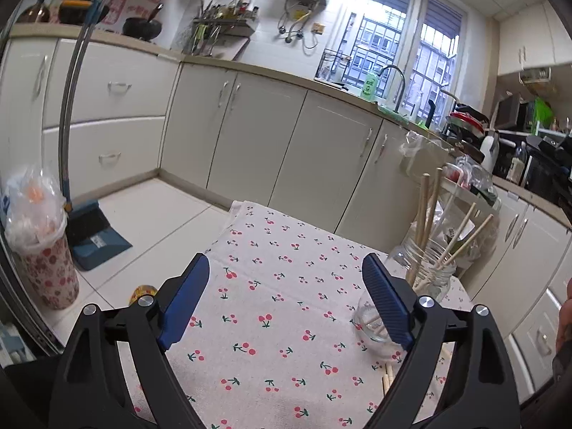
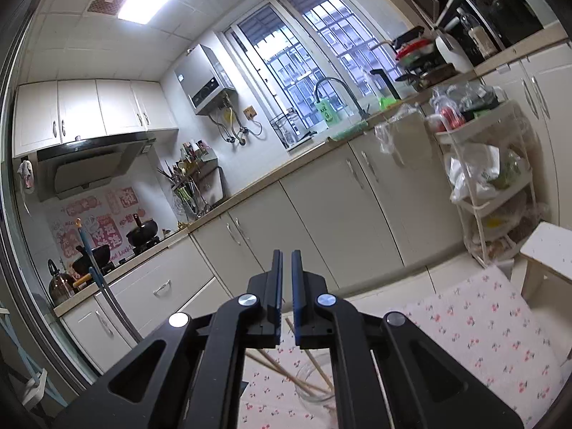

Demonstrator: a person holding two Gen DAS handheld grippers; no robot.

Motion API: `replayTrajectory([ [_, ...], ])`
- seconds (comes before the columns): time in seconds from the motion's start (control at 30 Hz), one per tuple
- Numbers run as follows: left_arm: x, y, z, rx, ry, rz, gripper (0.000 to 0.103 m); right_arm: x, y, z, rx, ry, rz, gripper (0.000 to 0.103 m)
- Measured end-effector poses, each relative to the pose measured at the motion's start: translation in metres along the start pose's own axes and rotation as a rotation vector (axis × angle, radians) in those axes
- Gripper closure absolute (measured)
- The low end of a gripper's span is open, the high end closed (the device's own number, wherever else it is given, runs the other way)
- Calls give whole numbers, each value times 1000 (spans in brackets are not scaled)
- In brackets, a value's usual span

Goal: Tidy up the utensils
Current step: 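Open the left gripper over the jar mouth to drop its stick, then raise the right gripper's stick over the jar and open to drop it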

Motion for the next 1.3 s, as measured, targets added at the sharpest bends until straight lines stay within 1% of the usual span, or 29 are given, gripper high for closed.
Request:
replayTrajectory([
  [0.07, 3, 1, 2, 5, -4, -16, 19, -9, 0, -2, 24, -19, 4, 98],
  [0.1, 5, 1, 2, 4, -4, -24, 19, -14, -4, -2, 58, -43, -6, 98],
  [0.13, 6, 1, 2, 3, -5, -28, 19, -24, -16, -2, 122, -81, -29, 97],
  [0.17, 7, 1, 2, 2, -5, -34, 19, -33, -29, 0, 177, -99, -35, 97],
  [0.2, 8, 1, 2, 2, -5, -37, 18, -43, -45, 1, 243, -120, -34, 94],
  [0.23, 9, 1, 2, 1, -6, -40, 18, -55, -73, 5, 345, -147, -26, 87],
  [0.3, 9, 1, 2, 1, -5, -42, 17, -66, -124, 16, 544, -134, -24, 80],
  [0.37, 10, 1, 2, 1, -6, -40, 16, -63, -155, 25, 645, -117, -83, 80],
  [0.4, 10, 1, 2, 0, -6, -40, 16, -58, -166, 30, 681, -107, -119, 80],
  [0.53, 11, 0, 5, 6, -3, -31, 15, -49, -183, 52, 759, -121, -224, 79],
  [0.57, 10, -1, 5, 9, -4, -31, 15, -49, -187, 57, 778, -115, -236, 80],
  [0.6, 10, -1, 5, 10, -4, -31, 15, -51, -191, 62, 803, -128, -254, 80],
  [0.63, 11, -1, 5, 11, -4, -34, 15, -55, -196, 62, 821, -144, -267, 85],
  [0.67, 10, -1, 5, 12, -4, -36, 15, -57, -198, 63, 826, -150, -273, 87],
  [0.7, 10, -1, 5, 13, -3, -40, 15, -58, -199, 62, 827, -161, -276, 94],
  [0.73, 11, -1, 6, 16, -2, -44, 14, -60, -198, 59, 831, -179, -281, 97],
  [0.8, 12, -2, 8, 26, 2, -53, 14, -67, -197, 51, 836, -218, -250, 97],
  [0.87, 13, -2, 8, 29, 2, -58, 14, -74, -197, 38, 841, -233, -190, 97],
  [0.97, 14, -2, 9, 30, 2, -61, 14, -70, -202, 10, 872, -206, -83, 97],
  [1.0, 13, -3, 9, 31, 2, -59, 14, -68, -203, 2, 876, -198, -68, 97],
  [1.03, 13, -3, 9, 30, 2, -59, 14, -64, -205, -3, 878, -192, -73, 91],
  [1.07, 13, -3, 8, 31, 1, -56, 14, -64, -202, -4, 871, -189, -83, 81],
  [1.1, 12, -3, 8, 31, 0, -54, 14, -65, -197, -1, 845, -196, -98, 61],
  [1.13, 11, -3, 8, 31, 0, -52, 14, -66, -191, 2, 827, -211, -112, 59],
  [1.2, 11, -3, 7, 25, 0, -52, 13, -64, -183, 19, 811, -209, -143, 59],
  [1.3, 12, -3, 9, 34, 5, -59, 13, -63, -183, 45, 828, -215, -215, 61],
])
Point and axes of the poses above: each gripper's, at about its wrist camera, not at the fingertips, and z roughly the way its jaws point, x to its left, y to its top, the point moved 5 cm from there along z, roughly the way its jaws point, and after that the axes turned 9 degrees about -z, right-handed, at the moved point
